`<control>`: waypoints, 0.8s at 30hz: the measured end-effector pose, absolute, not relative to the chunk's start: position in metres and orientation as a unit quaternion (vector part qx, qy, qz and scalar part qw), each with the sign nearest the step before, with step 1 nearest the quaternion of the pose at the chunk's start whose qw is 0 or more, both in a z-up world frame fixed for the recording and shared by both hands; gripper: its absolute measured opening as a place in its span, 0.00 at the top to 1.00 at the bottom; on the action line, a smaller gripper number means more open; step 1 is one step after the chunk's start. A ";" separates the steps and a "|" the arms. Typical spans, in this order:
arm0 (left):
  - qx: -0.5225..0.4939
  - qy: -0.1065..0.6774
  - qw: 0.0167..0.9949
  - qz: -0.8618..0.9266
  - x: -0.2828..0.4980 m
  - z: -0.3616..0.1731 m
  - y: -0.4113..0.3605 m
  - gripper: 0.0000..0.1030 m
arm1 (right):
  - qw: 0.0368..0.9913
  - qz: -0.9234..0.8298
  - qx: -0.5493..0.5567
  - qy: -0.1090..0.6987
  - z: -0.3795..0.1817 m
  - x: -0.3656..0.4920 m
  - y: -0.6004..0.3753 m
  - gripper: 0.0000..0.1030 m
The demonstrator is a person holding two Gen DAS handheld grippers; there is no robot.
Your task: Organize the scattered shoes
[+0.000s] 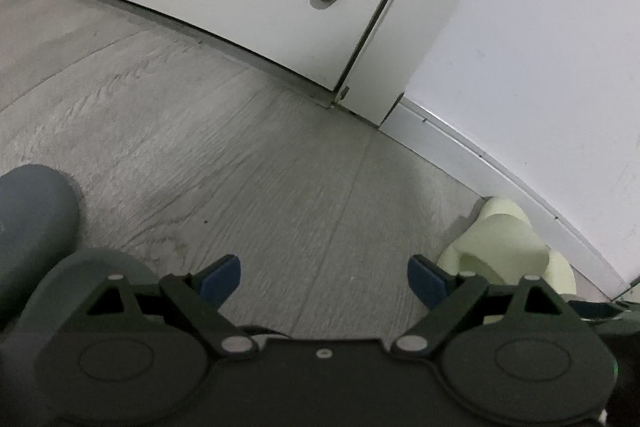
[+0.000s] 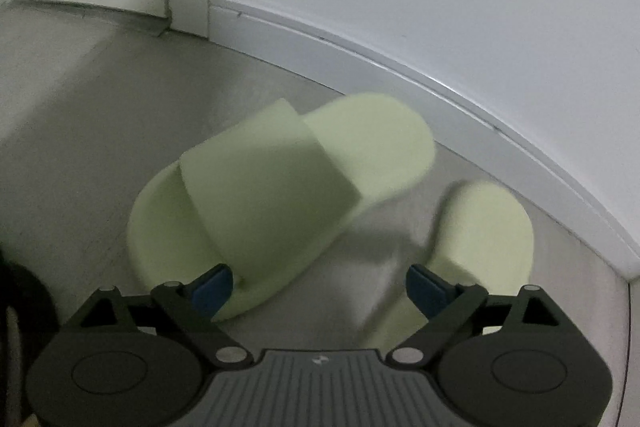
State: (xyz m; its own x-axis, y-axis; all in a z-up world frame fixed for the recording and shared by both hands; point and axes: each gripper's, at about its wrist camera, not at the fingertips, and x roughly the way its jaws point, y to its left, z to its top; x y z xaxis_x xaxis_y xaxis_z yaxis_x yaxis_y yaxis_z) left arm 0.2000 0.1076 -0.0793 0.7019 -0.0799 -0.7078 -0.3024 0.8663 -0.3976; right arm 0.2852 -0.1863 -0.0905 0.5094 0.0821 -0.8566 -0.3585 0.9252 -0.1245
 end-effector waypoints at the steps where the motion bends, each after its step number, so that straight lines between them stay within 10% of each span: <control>1: -0.250 0.381 0.888 0.063 0.200 -0.079 0.107 0.11 | 0.864 0.130 -0.113 0.474 -0.085 0.284 -0.192 0.09; 11: -0.240 0.377 0.892 0.068 0.198 -0.078 0.105 0.11 | 0.872 0.029 0.145 0.467 -0.111 0.350 -0.195 0.00; 24: -0.237 0.375 0.894 0.064 0.199 -0.078 0.105 0.11 | 0.851 0.202 0.012 0.485 -0.128 0.335 -0.152 0.02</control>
